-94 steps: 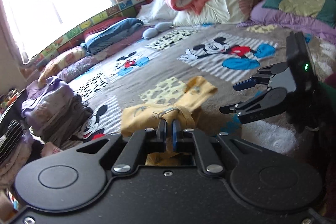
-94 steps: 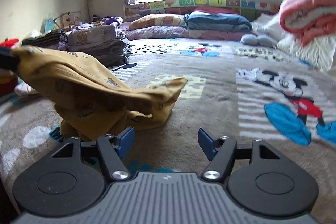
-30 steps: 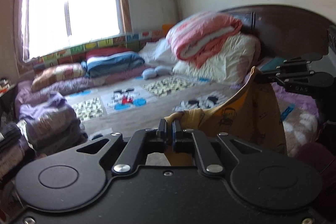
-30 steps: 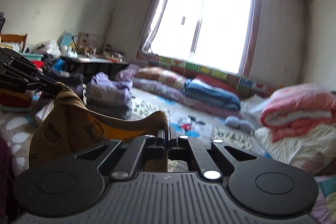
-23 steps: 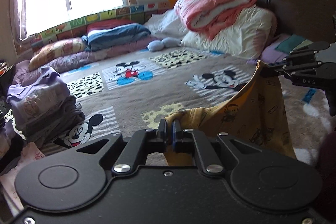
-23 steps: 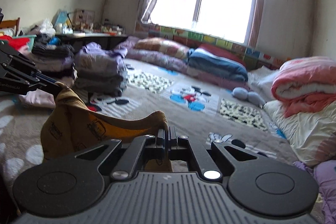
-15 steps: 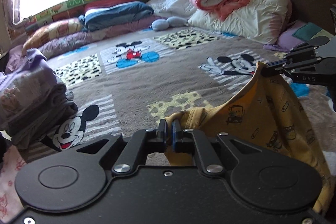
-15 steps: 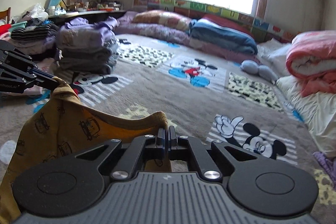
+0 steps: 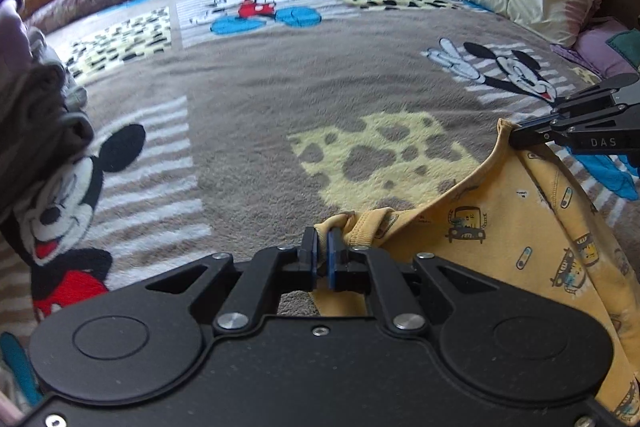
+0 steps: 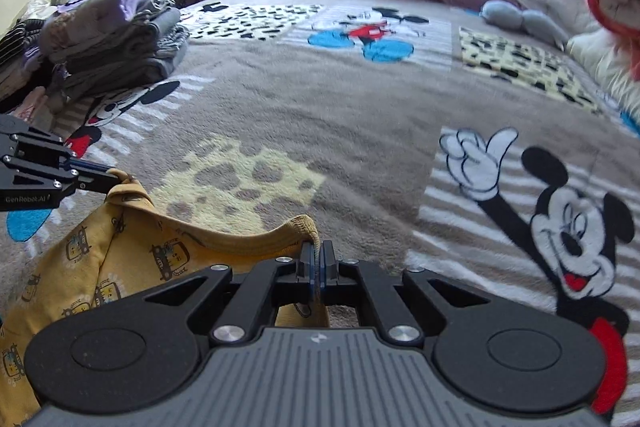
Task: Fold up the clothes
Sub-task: 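Lower the shirt onto the blanket with both grippers, laying it flat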
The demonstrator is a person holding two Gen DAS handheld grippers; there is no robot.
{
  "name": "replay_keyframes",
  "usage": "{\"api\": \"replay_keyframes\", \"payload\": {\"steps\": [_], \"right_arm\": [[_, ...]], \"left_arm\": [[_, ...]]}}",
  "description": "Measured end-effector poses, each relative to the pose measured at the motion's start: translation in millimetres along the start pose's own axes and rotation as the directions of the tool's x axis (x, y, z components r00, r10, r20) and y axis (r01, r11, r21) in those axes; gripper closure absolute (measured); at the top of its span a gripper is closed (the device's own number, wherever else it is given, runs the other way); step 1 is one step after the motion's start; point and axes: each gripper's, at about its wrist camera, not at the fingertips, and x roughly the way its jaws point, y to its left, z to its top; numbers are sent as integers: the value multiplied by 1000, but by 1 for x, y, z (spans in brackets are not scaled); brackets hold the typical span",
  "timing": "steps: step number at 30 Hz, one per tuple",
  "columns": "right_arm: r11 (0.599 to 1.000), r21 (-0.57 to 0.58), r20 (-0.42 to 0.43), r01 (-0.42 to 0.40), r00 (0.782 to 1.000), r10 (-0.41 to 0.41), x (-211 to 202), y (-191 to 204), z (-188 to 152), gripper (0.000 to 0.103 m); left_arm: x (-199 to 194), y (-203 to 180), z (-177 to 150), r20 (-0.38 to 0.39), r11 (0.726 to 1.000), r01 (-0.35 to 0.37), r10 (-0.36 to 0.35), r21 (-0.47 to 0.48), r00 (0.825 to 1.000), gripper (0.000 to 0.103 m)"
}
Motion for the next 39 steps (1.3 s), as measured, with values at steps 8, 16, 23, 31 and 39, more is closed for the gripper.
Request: {"api": "replay_keyframes", "payload": {"steps": [8,16,23,31,39], "right_arm": [[958,286,16,-37,999,33,8,-38,-10,65],[848,528,115,-42,993,-22,-52,-64,-54,57],[762,632,177,-141,983,35,-115,-27,-131,52],[680,709,189,-187,979,72,-168,17,-200,51],[679,721,127,-139,990,68,-170,45,-233,51]], "left_arm": [[-10,41,3,15,964,-26,31,-263,999,57],[-89,37,-51,64,904,13,16,-427,998,57],[-142,-13,-125,37,868,90,-82,-489,996,57],[-189,-58,-176,48,849,176,-175,-499,983,57],[-190,-78,-197,33,845,191,-202,-499,979,58]]}}
